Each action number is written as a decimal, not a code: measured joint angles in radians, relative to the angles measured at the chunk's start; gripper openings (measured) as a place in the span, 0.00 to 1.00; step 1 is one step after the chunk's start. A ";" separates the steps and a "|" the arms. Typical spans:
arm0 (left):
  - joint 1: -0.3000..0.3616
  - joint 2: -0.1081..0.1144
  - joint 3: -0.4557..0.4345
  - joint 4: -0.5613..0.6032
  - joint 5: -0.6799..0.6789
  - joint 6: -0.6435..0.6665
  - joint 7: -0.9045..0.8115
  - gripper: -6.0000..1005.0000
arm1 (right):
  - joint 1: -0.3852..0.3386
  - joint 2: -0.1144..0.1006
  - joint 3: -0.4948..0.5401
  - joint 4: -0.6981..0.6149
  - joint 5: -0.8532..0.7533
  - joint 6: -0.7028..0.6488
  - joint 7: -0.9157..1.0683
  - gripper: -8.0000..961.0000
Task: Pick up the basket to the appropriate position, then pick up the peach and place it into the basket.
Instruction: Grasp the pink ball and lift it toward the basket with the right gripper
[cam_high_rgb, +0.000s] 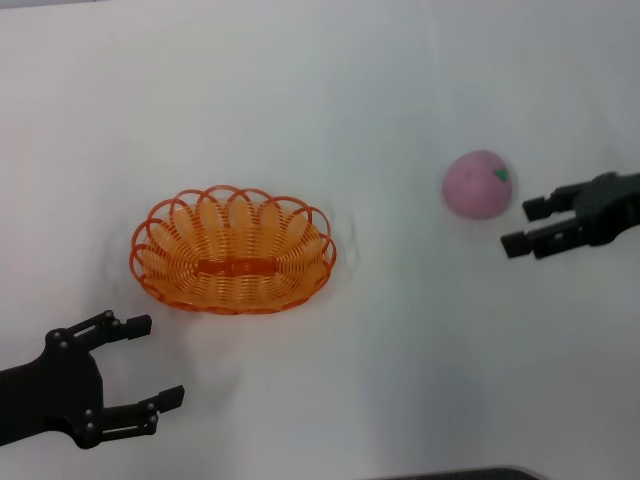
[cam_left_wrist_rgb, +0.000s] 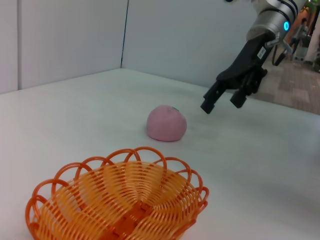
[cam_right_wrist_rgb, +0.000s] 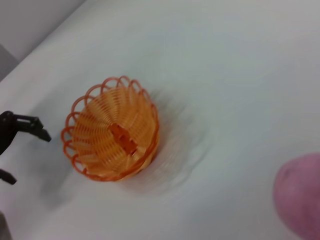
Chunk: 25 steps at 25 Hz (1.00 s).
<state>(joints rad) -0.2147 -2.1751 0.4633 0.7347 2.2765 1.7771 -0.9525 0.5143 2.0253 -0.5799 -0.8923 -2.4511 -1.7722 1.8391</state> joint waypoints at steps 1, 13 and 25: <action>-0.001 0.000 0.000 0.000 0.000 0.001 -0.008 0.89 | 0.002 0.000 0.000 -0.020 0.000 -0.004 0.011 0.98; -0.010 0.003 0.000 0.000 -0.003 0.005 -0.039 0.89 | 0.006 0.000 0.000 -0.198 -0.002 -0.026 0.099 0.97; -0.017 0.004 -0.010 -0.012 -0.006 0.005 -0.040 0.89 | 0.056 0.009 -0.027 -0.214 -0.086 0.071 0.204 0.97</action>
<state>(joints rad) -0.2319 -2.1711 0.4528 0.7223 2.2702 1.7825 -0.9921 0.5699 2.0345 -0.6068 -1.1059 -2.5366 -1.7009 2.0435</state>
